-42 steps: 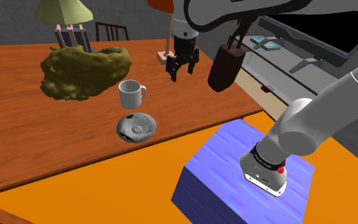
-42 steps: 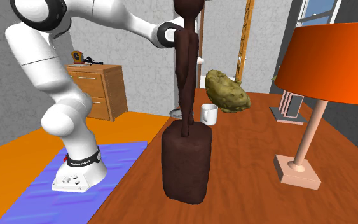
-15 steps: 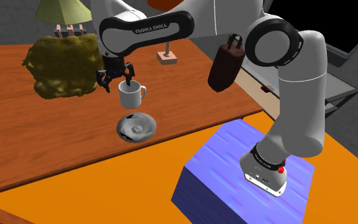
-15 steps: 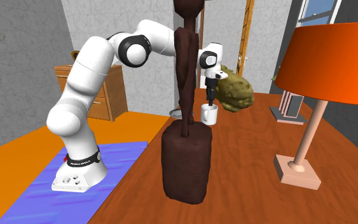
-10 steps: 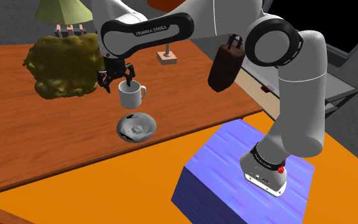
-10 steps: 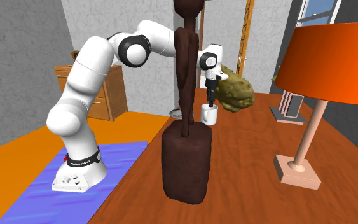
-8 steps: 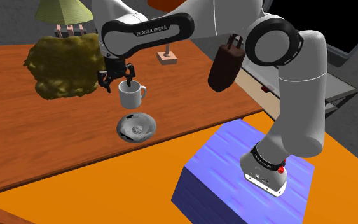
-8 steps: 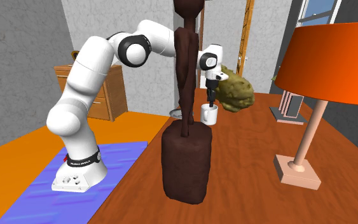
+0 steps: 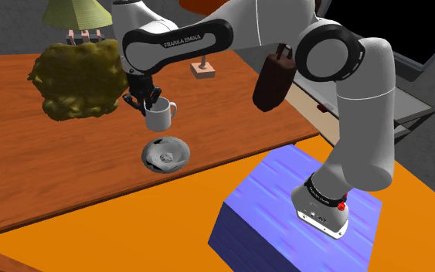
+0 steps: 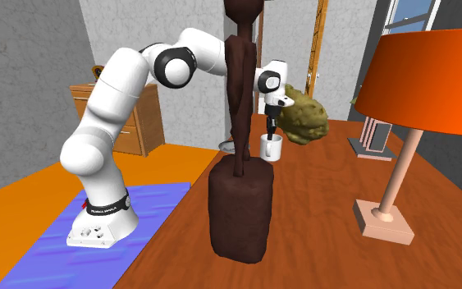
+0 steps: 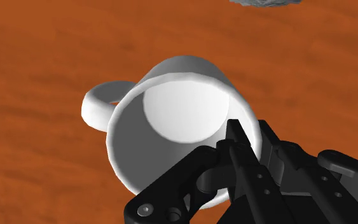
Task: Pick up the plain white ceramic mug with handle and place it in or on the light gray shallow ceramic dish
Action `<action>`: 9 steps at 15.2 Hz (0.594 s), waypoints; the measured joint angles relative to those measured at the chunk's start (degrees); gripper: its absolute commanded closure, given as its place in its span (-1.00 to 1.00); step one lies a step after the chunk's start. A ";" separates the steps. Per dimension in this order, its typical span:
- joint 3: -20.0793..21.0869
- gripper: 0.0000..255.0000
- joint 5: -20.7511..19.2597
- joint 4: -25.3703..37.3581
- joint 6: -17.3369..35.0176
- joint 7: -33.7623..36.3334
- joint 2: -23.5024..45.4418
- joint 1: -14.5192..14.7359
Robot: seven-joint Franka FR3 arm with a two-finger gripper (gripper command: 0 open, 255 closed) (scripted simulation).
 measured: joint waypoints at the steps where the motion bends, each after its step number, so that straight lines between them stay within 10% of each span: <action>1: 0.04 1.00 0.05 -0.50 0.42 -0.10 -0.20 -0.08; 9: 0.13 1.00 0.19 1.03 -2.28 -0.22 0.21 0.09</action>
